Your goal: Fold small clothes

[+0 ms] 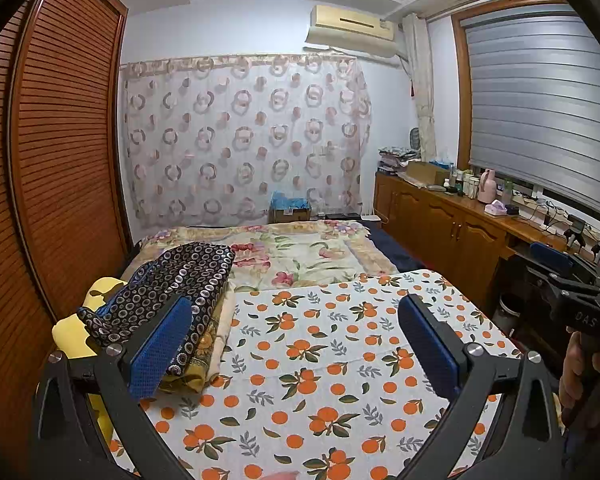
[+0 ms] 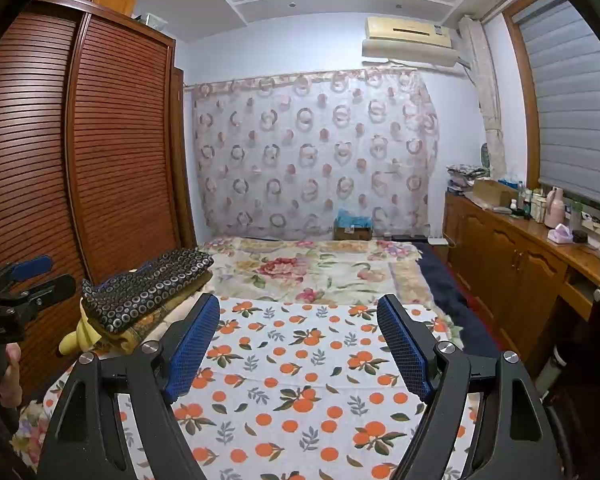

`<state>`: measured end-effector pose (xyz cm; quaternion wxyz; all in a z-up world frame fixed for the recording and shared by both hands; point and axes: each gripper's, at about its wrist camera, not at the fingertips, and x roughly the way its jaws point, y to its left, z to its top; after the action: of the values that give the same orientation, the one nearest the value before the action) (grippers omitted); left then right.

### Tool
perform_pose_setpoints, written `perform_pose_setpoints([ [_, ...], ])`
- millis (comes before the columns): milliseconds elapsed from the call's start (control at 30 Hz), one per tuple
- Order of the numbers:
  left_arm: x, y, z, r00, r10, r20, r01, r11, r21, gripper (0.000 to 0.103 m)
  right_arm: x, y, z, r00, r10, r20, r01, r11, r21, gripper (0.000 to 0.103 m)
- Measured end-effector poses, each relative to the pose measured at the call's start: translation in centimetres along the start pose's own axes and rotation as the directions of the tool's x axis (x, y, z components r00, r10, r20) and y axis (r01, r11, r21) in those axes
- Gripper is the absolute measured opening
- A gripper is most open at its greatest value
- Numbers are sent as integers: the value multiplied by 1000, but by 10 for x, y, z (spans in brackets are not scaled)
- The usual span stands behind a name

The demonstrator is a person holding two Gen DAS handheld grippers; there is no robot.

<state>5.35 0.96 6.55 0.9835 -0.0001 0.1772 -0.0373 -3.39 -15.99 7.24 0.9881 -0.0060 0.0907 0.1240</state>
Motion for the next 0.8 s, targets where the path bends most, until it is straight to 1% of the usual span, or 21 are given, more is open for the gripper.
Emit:
perform_pose_setpoints([
  [300,-1,0,0,1000,0,-6,0,1000,-3,103,5,-1,-8,1000,12,-2,-12,1000,1,82],
  [800,-1,2,-1,1000,3,-7,-4,1000,-4,103,11,-13,-6,1000,23,-1,-23,1000,-1,82],
])
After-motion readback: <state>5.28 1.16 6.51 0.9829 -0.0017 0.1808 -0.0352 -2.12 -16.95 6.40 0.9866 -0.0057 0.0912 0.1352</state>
